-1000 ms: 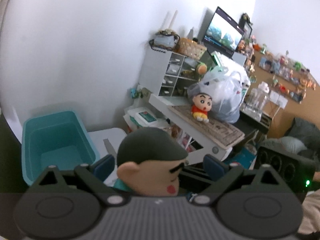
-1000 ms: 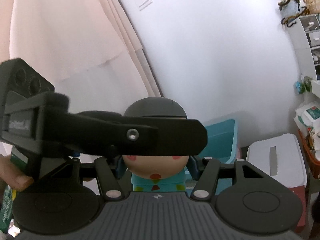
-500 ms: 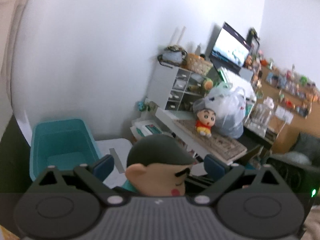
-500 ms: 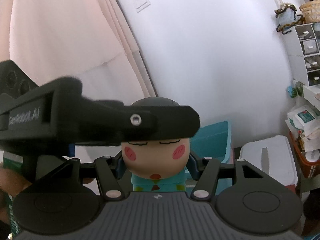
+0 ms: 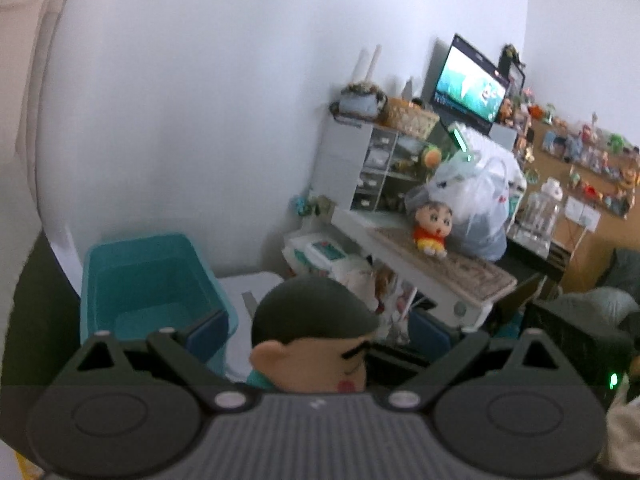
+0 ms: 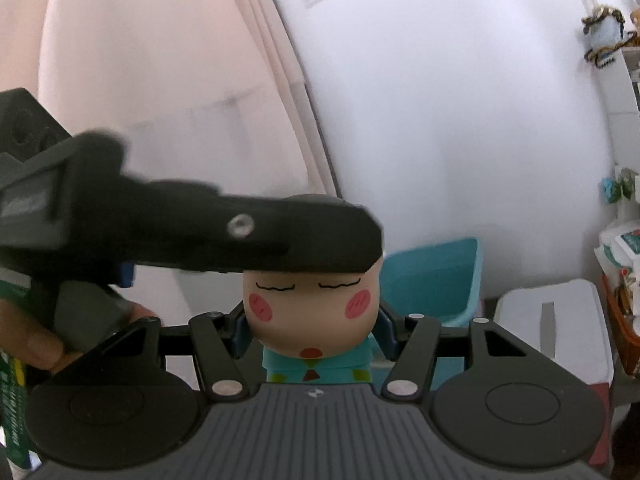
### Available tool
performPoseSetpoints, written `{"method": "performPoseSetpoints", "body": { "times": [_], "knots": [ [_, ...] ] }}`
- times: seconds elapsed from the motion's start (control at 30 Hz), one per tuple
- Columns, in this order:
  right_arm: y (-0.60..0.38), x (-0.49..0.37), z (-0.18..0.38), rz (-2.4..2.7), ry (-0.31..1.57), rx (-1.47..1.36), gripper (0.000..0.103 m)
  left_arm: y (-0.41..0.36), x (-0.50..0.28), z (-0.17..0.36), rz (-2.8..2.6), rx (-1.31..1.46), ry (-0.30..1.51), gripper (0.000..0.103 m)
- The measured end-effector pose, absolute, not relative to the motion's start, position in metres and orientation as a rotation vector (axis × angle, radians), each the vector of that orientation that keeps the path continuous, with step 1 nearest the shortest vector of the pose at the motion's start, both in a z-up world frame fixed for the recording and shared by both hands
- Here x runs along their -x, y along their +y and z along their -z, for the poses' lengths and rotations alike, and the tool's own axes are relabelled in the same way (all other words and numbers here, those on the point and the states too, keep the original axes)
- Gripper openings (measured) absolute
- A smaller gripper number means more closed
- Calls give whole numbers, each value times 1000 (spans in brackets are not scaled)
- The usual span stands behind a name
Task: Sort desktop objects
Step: 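Lift the Shin-chan figurine with the right gripper off the shelf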
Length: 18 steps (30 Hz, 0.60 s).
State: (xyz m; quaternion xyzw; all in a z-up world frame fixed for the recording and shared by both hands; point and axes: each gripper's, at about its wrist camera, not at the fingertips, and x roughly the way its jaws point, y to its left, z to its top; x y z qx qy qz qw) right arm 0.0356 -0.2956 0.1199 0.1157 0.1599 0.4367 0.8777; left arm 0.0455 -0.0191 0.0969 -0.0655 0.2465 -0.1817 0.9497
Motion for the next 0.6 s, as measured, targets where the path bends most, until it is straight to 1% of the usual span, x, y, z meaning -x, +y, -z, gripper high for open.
{"method": "performPoseSetpoints", "body": {
  "times": [0.13, 0.3, 0.33, 0.37, 0.4, 0.47, 0.6],
  "knots": [
    [-301, -46, -118, -909, 353, -221, 63, -15, -54, -76, 393, 133, 518, 97],
    [-310, -54, -120, -913, 378, -203, 63, -4, -64, -65, 415, 151, 485, 93],
    [-312, -56, -119, -914, 386, -204, 63, -1, -66, -63, 425, 166, 481, 90],
    [-314, -57, -119, -915, 393, -206, 63, 2, -69, -61, 442, 187, 483, 84],
    [-314, -62, -119, -918, 399, -208, 63, 5, -71, -58, 458, 208, 486, 82],
    [-318, -63, -119, -928, 403, -208, 63, 6, -73, -53, 482, 235, 486, 80],
    [-323, -59, -122, -932, 415, -213, 63, 3, -75, -44, 497, 205, 497, 76]
  ]
}}
